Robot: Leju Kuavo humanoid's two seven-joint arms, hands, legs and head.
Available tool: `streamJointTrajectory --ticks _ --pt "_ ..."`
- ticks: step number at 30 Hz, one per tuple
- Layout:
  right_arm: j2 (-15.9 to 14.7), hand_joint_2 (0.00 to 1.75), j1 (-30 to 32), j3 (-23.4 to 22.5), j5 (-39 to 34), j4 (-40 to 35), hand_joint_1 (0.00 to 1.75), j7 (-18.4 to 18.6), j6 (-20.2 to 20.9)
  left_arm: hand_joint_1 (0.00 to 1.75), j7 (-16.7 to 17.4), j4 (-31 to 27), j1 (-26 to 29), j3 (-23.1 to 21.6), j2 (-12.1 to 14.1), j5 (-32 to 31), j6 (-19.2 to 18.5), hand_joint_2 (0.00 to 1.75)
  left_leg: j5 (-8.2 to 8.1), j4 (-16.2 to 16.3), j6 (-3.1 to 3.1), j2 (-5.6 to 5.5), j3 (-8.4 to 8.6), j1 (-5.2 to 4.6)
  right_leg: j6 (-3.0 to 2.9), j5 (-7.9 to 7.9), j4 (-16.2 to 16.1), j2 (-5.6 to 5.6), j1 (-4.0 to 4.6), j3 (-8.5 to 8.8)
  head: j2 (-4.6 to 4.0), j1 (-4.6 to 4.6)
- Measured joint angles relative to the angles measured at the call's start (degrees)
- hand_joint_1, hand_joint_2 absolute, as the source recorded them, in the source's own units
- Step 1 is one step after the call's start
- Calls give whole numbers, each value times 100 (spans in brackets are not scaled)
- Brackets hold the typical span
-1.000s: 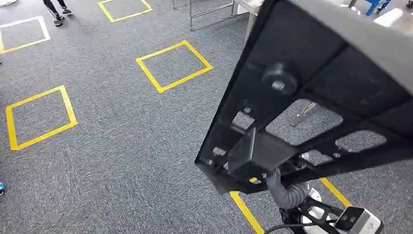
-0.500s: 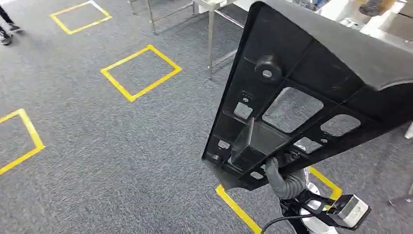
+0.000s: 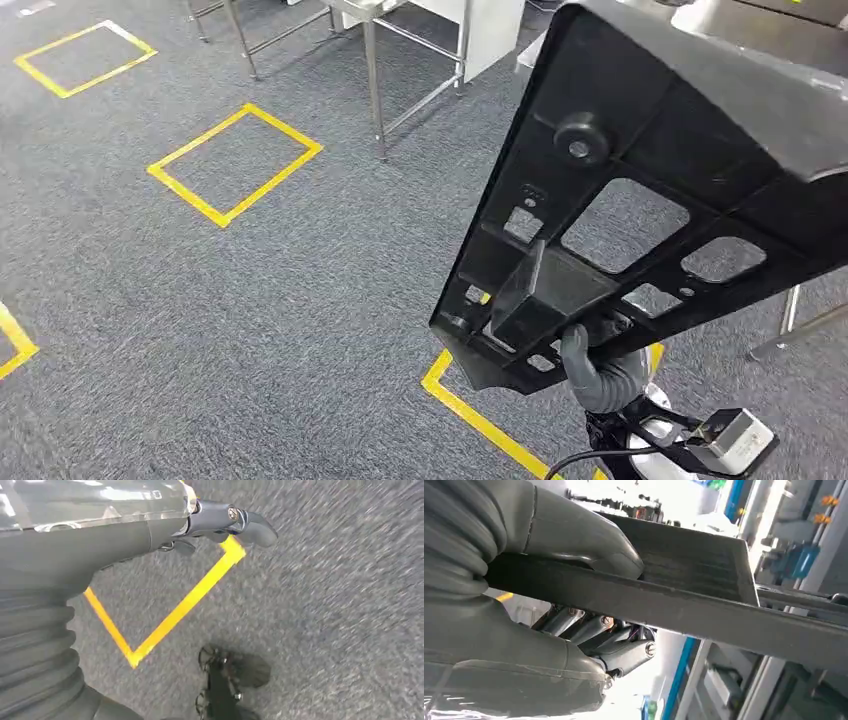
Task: Take the parts from the cabinet and place them on the table.
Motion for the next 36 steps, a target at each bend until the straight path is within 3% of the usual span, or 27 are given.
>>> streamJointTrajectory --ticks 2,3,4,6,7,8,9,11,12,13,15,16,17,18,19,20,22,23,24,26,27,28,32,33,34,35,36 --pt "-2 175 43 -37 0 -11 175 2 9 0 2 -4 -25 11 87 40 0 175 -13 -24 -72 115 46 -4 -74 26 -42 132 -15 -1 0 2" --pt "-2 175 66 -46 -2 -24 175 0 19 0 7 -4 -42 20 125 46 0 175 -86 51 -109 -93 22 39 -110 54 -78 179 -48 29 0 -9" --pt "0 175 54 -46 -7 -33 175 2 35 0 9 -4 -40 33 140 53 -4 175 -274 312 -122 -374 -85 43 -155 62 -87 223 -58 31 0 -26" --pt "7 175 61 -46 -31 -31 175 2 72 0 11 -4 -14 46 168 57 -11 175 -735 1242 -150 -536 -517 47 -178 64 -86 352 -51 28 0 -40" --pt "7 175 69 -46 -37 -24 175 2 96 0 11 -4 11 48 177 59 -20 175 -888 1687 -161 -542 -741 47 -186 66 -83 431 -41 26 0 -40" --pt "7 175 83 -46 -52 -20 175 2 107 0 9 -4 23 48 179 61 -30 175 -892 1896 -162 -542 -861 47 -186 66 -81 506 -34 31 0 -37" --pt "7 175 91 -46 -74 -20 175 2 120 0 -4 -4 30 50 177 75 -46 175 -750 1804 -149 -546 -843 47 -185 66 -80 576 -32 41 0 -37" --pt "7 175 83 -52 -114 -20 175 2 207 0 -52 -4 27 50 173 77 -83 175 -169 879 -105 -609 -439 47 -177 61 -71 736 -30 69 0 -37" --pt "9 175 78 -55 -122 -20 175 2 236 0 -70 -4 28 50 175 83 -101 175 83 348 -76 -808 -208 49 -166 55 -63 803 -36 70 0 -40" --pt "9 175 62 -55 -129 -11 175 2 269 0 -85 -4 28 53 175 92 -109 175 71 112 -24 -1143 -124 66 -137 48 -32 856 -18 42 0 -33" --pt "20 175 28 -55 -136 11 175 4 321 0 -92 -4 29 64 166 109 -116 175 43 30 -11 -1050 -107 48 -55 76 -15 991 -56 -39 0 -40" --pt "24 175 27 -55 -136 22 175 2 334 0 -90 -4 21 66 162 109 -116 175 44 42 26 -994 -110 30 -10 95 -33 1062 -86 -54 0 -44" --pt "26 175 18 -55 -133 28 175 4 334 0 -90 -4 10 66 155 107 -111 175 72 0 70 -924 -88 65 39 111 -44 1138 -51 -65 0 -33" --pt "26 175 9 -55 -127 44 175 2 334 0 -94 -4 -11 66 129 107 -107 175 111 -61 118 -824 -65 96 43 73 5 949 -60 -73 0 -44" --pt "28 175 -32 -55 -125 55 175 2 334 0 -103 -4 -16 66 129 107 -103 175 122 -87 157 -769 -49 90 45 -59 167 590 -32 -152 0 6" --pt "31 175 -71 -53 -116 72 175 2 334 0 -105 -4 -11 66 129 107 -103 175 123 -88 168 -687 -51 84 67 -287 543 414 -41 -342 0 31" --pt "52 175 -74 -39 -118 87 175 2 315 0 -103 -4 17 66 122 90 -107 175 110 -85 184 -532 -52 74 119 -694 1493 332 -80 -799 0 33" --pt "52 175 -72 -37 -118 103 175 4 310 0 -105 -4 23 66 118 83 -109 175 100 -81 180 -449 -52 74 145 -760 1831 327 -100 -973 0 30" --pt "52 175 -67 -33 -116 114 175 4 304 0 -105 -4 21 66 114 57 -113 175 92 -78 171 -377 -46 75 162 -668 1814 317 -116 -974 0 35" --pt "50 175 -66 -33 -96 116 175 4 293 0 -105 -4 9 66 94 33 -125 175 58 -64 140 -251 -18 75 166 -214 1022 258 -138 -567 0 33" --pt "52 175 -66 -33 -87 114 175 4 288 0 -105 -4 4 66 89 26 -131 175 30 -53 116 -195 8 75 146 33 429 142 -133 -244 0 35" --pt "52 175 -69 -33 -85 114 175 2 286 0 -107 -4 4 66 90 20 -138 175 5 -47 79 -156 31 57 117 85 3 -166 -99 -20 0 37" --pt "50 175 -43 -28 -61 101 175 2 258 0 -112 -4 -15 64 83 -9 -142 175 -47 -53 -57 55 84 27 0 62 -12 61 -14 -60 0 19" --pt "52 175 -31 -26 -46 96 175 2 230 0 -111 -4 -29 57 83 -13 -155 175 -85 -42 -102 55 104 42 -57 100 -75 134 -73 -20 0 11" --pt "66 175 -18 -24 -33 85 175 -2 203 0 -114 -4 -46 55 81 -17 -166 175 -185 76 -124 -228 76 66 -79 112 -103 173 -83 -3 0 -9" --pt "74 175 -27 -22 -17 85 175 2 190 0 -111 -4 -46 53 74 -28 -177 175 -353 335 -128 -398 -33 80 -117 113 -101 208 -85 -3 0 -20" --pt "96 175 -23 -20 -2 85 175 0 177 0 -107 -4 -35 53 74 -30 -184 175 -609 825 -138 -495 -260 84 -133 114 -101 279 -83 -7 0 -29"
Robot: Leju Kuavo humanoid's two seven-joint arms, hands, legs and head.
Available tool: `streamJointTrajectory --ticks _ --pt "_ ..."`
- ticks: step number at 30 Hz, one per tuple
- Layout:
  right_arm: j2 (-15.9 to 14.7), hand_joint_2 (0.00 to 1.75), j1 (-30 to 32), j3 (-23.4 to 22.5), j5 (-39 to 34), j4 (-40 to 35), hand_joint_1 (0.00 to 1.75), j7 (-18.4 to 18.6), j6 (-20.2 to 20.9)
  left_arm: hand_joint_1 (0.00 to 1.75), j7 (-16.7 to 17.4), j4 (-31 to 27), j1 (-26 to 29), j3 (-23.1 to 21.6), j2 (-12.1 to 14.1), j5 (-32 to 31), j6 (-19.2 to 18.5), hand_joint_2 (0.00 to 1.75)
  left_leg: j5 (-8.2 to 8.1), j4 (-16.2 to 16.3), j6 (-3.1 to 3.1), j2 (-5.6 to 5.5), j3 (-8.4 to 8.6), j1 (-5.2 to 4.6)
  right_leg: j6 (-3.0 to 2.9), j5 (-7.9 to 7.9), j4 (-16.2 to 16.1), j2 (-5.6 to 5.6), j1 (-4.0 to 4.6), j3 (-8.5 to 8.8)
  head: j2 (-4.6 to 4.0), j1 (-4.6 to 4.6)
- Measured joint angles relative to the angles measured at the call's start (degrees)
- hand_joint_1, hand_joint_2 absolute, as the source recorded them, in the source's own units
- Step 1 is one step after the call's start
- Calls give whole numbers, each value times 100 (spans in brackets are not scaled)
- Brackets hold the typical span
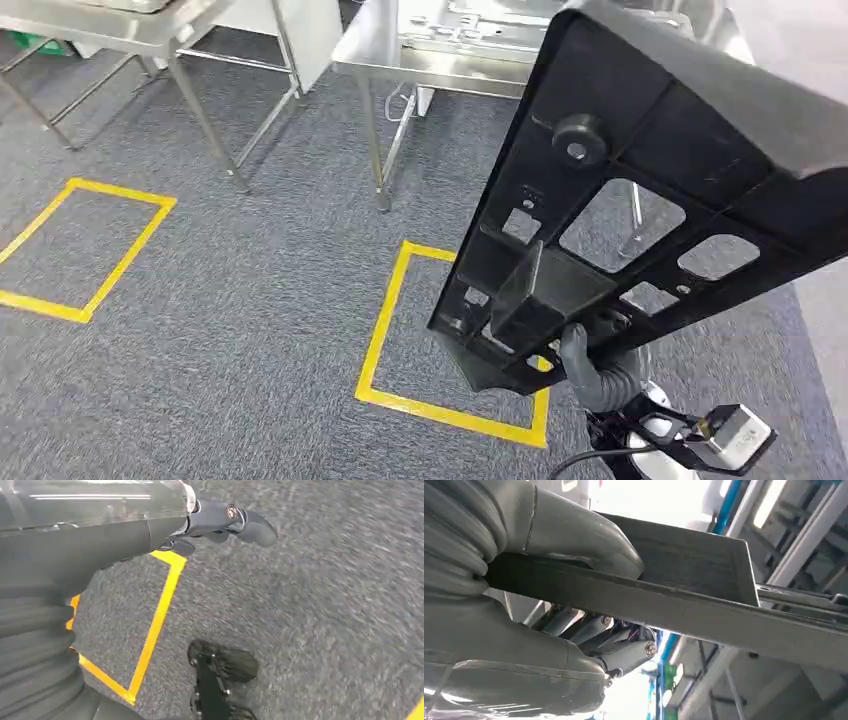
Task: Take the parts from the cabinet and place them on the table.
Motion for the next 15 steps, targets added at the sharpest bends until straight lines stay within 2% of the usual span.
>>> streamJointTrajectory --ticks 1,2,3,4,5,6,7,8,9,11,12,13,14,15 --pt "13 175 8 4 22 2 175 2 -7 0 4 0 17 0 0 -2 -9 175 -220 502 -16 -43 -251 -3 -14 -4 3 70 7 -6 0 0" --pt "13 175 17 13 33 4 175 2 -15 0 4 0 32 -2 0 -33 -17 175 -337 917 -27 -51 -468 -4 -17 -3 8 155 18 -8 0 -4" --pt "13 175 25 17 35 9 175 2 -24 0 2 0 37 -9 0 -39 -31 175 -291 1027 -24 -51 -549 -3 -17 -3 13 229 22 -3 0 0" --pt "13 175 29 20 35 11 175 2 -39 0 -2 0 33 -18 -2 -48 -46 175 -101 850 -11 -56 -499 -3 -15 -4 20 305 23 5 0 0" --pt "13 175 28 22 35 11 175 2 -63 0 -4 0 27 -22 -2 -52 -61 175 170 454 7 -70 -337 -3 -10 -8 29 378 23 19 0 -4" --pt "13 175 28 22 35 11 175 2 -77 0 -7 0 21 -24 0 -59 -61 175 484 -99 26 -142 -94 1 7 -19 37 451 22 39 0 0" --pt "13 175 28 22 33 11 175 2 -83 0 -4 0 21 -26 7 -61 -61 175 709 -598 56 -341 117 7 29 -34 46 515 18 44 0 -2" --pt "13 175 18 22 33 13 175 2 -79 0 4 0 13 -28 9 -81 -61 175 630 -749 100 -601 171 25 63 -42 89 568 54 14 0 9" --pt "13 175 12 22 31 15 175 2 -74 0 17 0 5 -30 9 -92 -61 175 619 -764 109 -541 182 15 97 -23 89 639 20 -28 2 3" --pt "13 175 28 24 26 15 175 2 -76 0 22 0 -11 -31 9 -94 -61 175 624 -767 174 -446 181 -28 192 12 55 752 -16 -54 0 2" --pt "13 175 22 24 30 15 175 4 -81 0 24 0 -23 -31 9 -92 -63 175 655 -814 222 -392 195 10 233 22 49 803 2 -55 0 7" --pt "13 175 33 24 35 18 175 2 -83 0 24 0 -42 -31 -2 -92 -76 175 685 -848 263 -324 219 26 241 -41 129 595 -9 -74 0 -2" --pt "13 175 6 26 46 20 175 2 -83 0 22 0 -39 -31 -2 -85 -96 175 690 -863 300 -283 219 24 261 -224 370 296 18 -199 0 57" --pt "13 175 -9 28 55 37 175 2 -89 0 20 0 -27 -31 -2 -74 -140 175 688 -863 303 -225 215 11 292 -464 805 143 8 -403 0 66"
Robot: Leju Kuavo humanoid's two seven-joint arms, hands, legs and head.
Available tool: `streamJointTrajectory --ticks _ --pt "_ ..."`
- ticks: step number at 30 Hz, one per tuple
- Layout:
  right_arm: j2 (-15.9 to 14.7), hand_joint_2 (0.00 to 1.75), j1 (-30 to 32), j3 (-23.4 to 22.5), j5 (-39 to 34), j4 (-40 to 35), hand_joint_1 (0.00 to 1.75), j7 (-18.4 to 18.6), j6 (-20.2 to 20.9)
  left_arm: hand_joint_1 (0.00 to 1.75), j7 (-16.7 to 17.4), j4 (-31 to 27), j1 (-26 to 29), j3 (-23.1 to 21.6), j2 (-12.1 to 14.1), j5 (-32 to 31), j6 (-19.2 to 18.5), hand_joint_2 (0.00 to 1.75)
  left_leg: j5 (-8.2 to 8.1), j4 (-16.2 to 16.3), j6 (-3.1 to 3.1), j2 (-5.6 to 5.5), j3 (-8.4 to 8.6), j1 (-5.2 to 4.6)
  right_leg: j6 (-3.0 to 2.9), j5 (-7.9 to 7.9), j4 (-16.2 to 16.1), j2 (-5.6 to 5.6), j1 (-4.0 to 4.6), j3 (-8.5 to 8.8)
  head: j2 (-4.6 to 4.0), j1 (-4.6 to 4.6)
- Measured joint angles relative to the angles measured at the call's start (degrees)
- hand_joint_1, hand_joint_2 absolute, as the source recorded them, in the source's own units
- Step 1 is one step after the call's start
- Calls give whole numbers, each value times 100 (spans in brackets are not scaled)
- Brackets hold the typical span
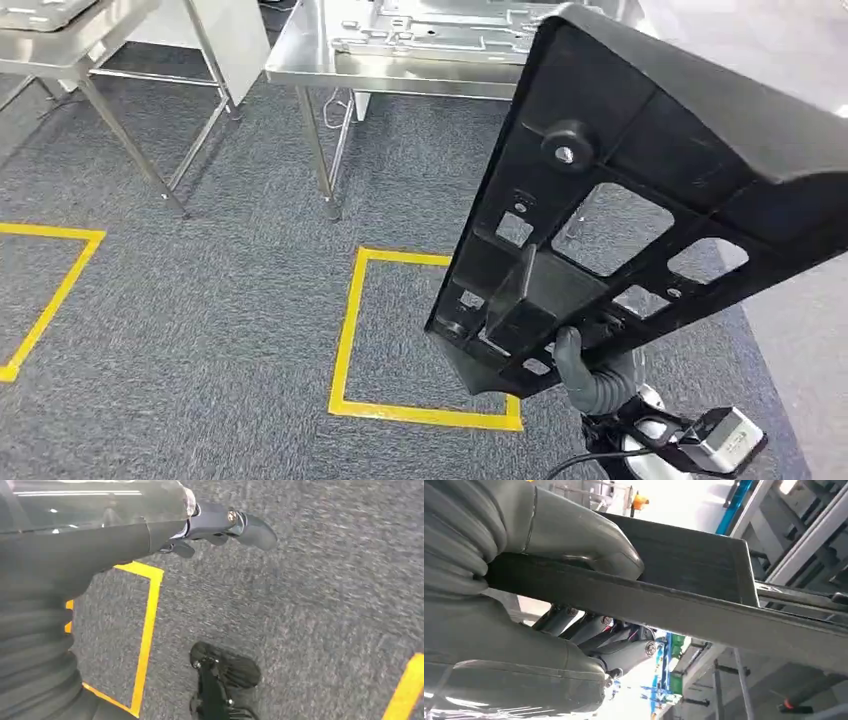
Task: Take the parts from the cabinet and place them on the table.
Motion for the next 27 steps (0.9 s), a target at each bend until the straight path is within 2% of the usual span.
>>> streamJointTrajectory --ticks 2,3,4,7,10,11,14,15,16,17,19,20,21,22,24,25,26,27 --pt "2 175 13 11 -4 37 175 0 -11 0 -7 0 31 0 0 26 -40 175 -20 3 26 98 -9 -17 38 -353 914 -91 -28 -442 0 2" --pt "0 175 19 11 -11 62 175 2 -11 0 -15 0 39 0 -2 29 -44 175 -26 4 24 127 -8 -18 48 -356 1099 -101 -32 -536 0 -2" --pt "0 175 21 13 -37 92 175 2 -9 0 -20 0 40 0 -4 31 -46 175 -32 5 17 151 0 -18 51 -223 985 -106 -32 -486 0 4" --pt "0 175 20 13 -48 101 175 2 -7 0 -20 0 39 0 -4 33 -48 175 -34 5 14 157 4 -18 49 -164 899 -107 -33 -442 0 6" --pt "-2 175 17 13 -81 127 175 2 4 0 -26 0 33 0 -13 33 -50 175 -46 9 -2 175 25 -18 28 150 318 -110 -31 -136 0 2" --pt "-7 175 -14 11 -109 188 175 2 -20 0 -35 0 19 0 -22 33 -61 175 -102 24 -91 194 60 -55 -98 424 -761 -164 41 421 2 0" --pt "-11 175 -14 9 -105 225 175 2 -40 0 -35 0 13 0 -31 33 -77 175 -114 -21 -196 206 102 -58 -190 402 -772 -142 52 421 0 2" --pt "-13 175 -12 11 -87 232 175 2 -59 0 -35 0 9 0 -28 33 -77 175 -162 13 -217 199 105 -31 -233 426 -841 -144 -7 486 2 -11" --pt "-9 175 -25 11 -59 239 175 0 -92 0 -44 0 9 0 -31 33 -81 175 -264 201 -230 185 35 -36 -271 411 -869 -143 1 523 0 -13" --pt "-7 175 -44 11 -26 252 175 0 -105 0 -46 0 7 0 -31 31 -83 175 -463 608 -240 181 -167 -34 -301 398 -868 -143 4 538 0 -33" --pt "-4 175 -45 15 -4 284 175 0 -107 0 -46 0 25 0 -28 31 -83 175 -807 1545 -273 181 -690 -33 -342 352 -867 -135 23 566 0 -31" --pt "-4 175 -41 20 2 304 175 2 -107 0 -46 0 36 0 -28 31 -85 175 -850 1849 -277 182 -892 -32 -344 331 -860 -122 31 579 0 -37" --pt "-2 175 -39 26 4 324 175 2 -107 0 -46 0 45 0 -33 31 -94 175 -740 1885 -275 182 -968 -31 -341 306 -852 -105 36 603 0 -31" --pt "0 175 -43 31 11 341 175 2 -112 0 -48 0 50 0 -33 33 -96 175 -468 1604 -265 182 -886 -31 -334 268 -844 -92 40 648 0 -35" --pt "31 175 -52 37 44 372 175 2 -120 0 -59 0 47 0 -31 33 -98 175 154 594 -210 177 -458 -34 -303 179 -821 -74 44 764 0 -46" --pt "44 175 -53 39 61 376 175 0 -129 0 -66 0 51 0 -22 31 -98 175 207 286 -158 160 -313 -46 -278 136 -820 -74 44 789 0 -46" --pt "50 175 -60 44 81 378 175 0 -133 0 -72 0 42 -2 -22 31 -98 175 113 138 -130 161 -224 -79 -232 102 -785 -55 81 787 0 -44" --pt "55 175 -62 46 89 378 175 0 -144 0 -76 0 32 -2 -22 31 -96 175 74 142 -102 167 -229 -89 -199 110 -810 -58 67 772 2 -50"
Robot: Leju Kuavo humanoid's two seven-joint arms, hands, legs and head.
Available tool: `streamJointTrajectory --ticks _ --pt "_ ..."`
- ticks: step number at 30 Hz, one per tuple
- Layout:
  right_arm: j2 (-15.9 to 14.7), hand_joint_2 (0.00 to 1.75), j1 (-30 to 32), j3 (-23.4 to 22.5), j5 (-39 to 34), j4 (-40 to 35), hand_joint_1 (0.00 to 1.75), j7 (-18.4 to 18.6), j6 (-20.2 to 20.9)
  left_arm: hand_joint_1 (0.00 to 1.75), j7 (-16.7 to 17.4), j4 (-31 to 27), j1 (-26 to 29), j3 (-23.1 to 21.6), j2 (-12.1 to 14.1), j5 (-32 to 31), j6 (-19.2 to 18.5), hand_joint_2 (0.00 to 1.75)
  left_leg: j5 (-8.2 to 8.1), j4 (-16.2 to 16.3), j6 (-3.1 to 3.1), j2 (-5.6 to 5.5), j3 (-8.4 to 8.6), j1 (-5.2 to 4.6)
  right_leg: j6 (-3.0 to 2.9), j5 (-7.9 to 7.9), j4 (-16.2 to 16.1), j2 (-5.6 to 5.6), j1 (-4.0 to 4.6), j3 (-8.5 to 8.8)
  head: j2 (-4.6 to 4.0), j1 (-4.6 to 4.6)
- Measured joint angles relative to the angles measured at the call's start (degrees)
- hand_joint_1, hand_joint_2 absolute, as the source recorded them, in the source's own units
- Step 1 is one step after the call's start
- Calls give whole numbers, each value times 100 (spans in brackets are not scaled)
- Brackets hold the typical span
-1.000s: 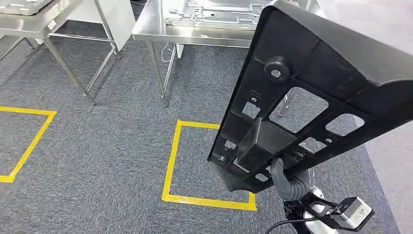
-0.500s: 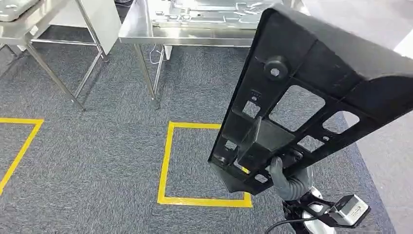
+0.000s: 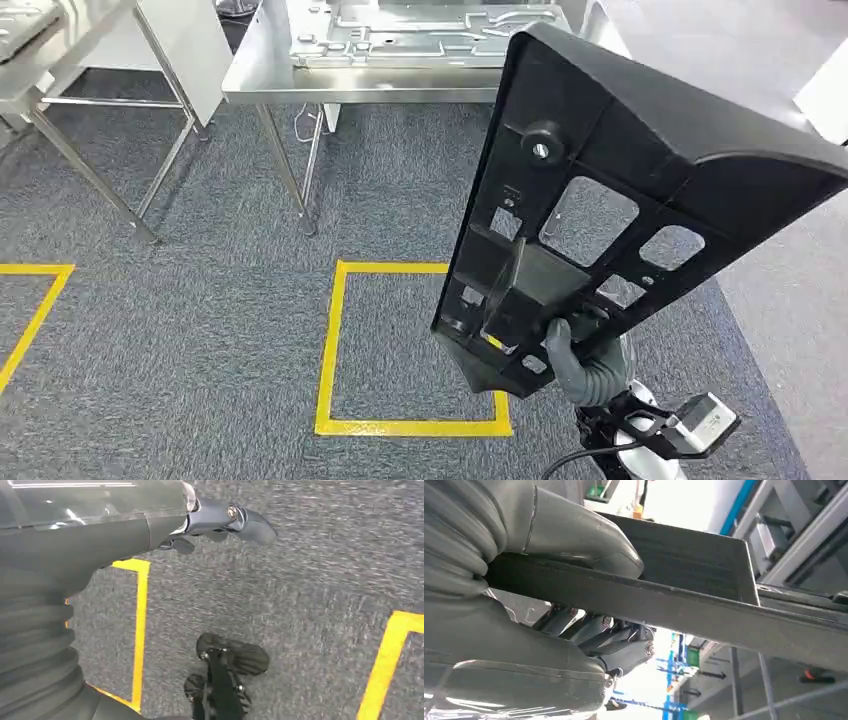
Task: Take the parts from the cabinet and place them on the table.
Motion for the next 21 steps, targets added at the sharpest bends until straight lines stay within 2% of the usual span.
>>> streamJointTrajectory --ticks 2,3,4,5,7,8,9,10,11,13,14,15,16,17,18,19,20,21 --pt "2 175 1 7 7 0 175 2 -26 0 -11 0 12 0 0 -2 2 175 -14 -61 66 -4 21 2 67 24 16 -3 0 30 -2 9" --pt "2 175 -2 7 7 0 175 4 -37 0 -22 0 15 0 -13 -4 0 175 -12 -115 91 -15 107 32 103 -17 63 -8 -5 25 0 -3" --pt "2 175 -15 7 9 0 175 2 -42 0 -29 0 10 0 -13 -4 0 175 -32 -134 123 -13 165 37 133 -55 257 -18 -25 -28 -2 37" --pt "2 175 -36 7 9 0 175 0 -42 0 -31 0 4 0 -13 -4 0 175 -55 -134 153 -10 190 38 151 -177 602 -24 -33 -228 0 53" --pt "9 175 -21 9 9 2 175 0 -42 0 -35 0 -3 0 -15 -7 0 175 -112 -133 169 -9 230 33 197 -501 1483 -28 -61 -813 -2 48" --pt "9 175 -12 9 9 9 175 0 -39 0 -35 0 2 0 -17 -7 -4 175 -146 -131 167 -10 259 32 220 -585 1801 -30 -71 -1065 0 48" --pt "9 175 -9 9 11 22 175 0 -41 0 -35 0 14 0 -17 -7 -6 175 -187 -131 157 -12 310 33 230 -499 1843 -35 -80 -1191 -2 50" --pt "9 175 -9 9 22 28 175 0 -42 0 -35 0 21 0 -22 -7 -11 175 -232 -131 145 -14 372 34 230 -294 1629 -46 -84 -1168 -2 48" --pt "9 175 -11 9 37 28 175 2 -42 0 -35 0 23 0 -24 -7 -13 175 -282 -131 131 -16 453 36 212 -4 1229 -52 -86 -1033 -2 50" --pt "9 175 -15 9 171 28 175 0 -48 0 -39 0 19 0 -33 -9 -15 175 -404 -140 85 -11 563 36 150 642 216 -97 -78 -698 -2 55" --pt "9 175 -23 13 221 42 175 2 -53 0 -42 0 6 0 -33 -9 -17 175 -430 -127 48 -9 622 18 142 412 225 -110 -39 -692 -2 31" --pt "11 175 -28 26 274 46 175 0 -55 0 -39 0 -9 0 -31 -9 -17 175 -461 -145 2 -3 605 12 68 435 196 -118 -22 -684 0 28" --pt "11 175 -18 33 300 46 175 6 -59 0 -42 0 -11 0 -31 -9 -17 175 -481 -159 -35 10 641 12 44 469 171 -99 -23 -681 -2 31" --pt "7 175 -23 33 308 48 175 9 -59 0 -42 0 -13 0 -33 -9 -20 175 -454 -122 -65 13 682 8 2 437 157 -88 -22 -658 0 22" --pt "-2 175 -27 33 308 46 175 11 -51 0 -42 0 -19 0 -35 -9 -20 175 -465 -83 -86 17 691 20 -37 432 138 -67 -35 -585 0 26" --pt "-2 175 -37 37 289 46 175 15 -35 0 -42 0 -29 0 -37 -13 -22 175 -472 132 -93 8 612 36 -80 402 98 -77 -41 -506 -2 31" --pt "-4 175 -76 37 245 46 175 20 -20 0 -42 0 -41 -2 -41 -15 -26 175 -545 499 -97 4 415 36 -120 370 87 -78 -38 -462 0 -6" --pt "-4 175 -107 37 195 46 175 26 0 0 -42 0 -48 -2 -42 -15 -28 175 -700 936 -115 3 138 39 -134 339 87 -74 -36 -434 -2 -11"
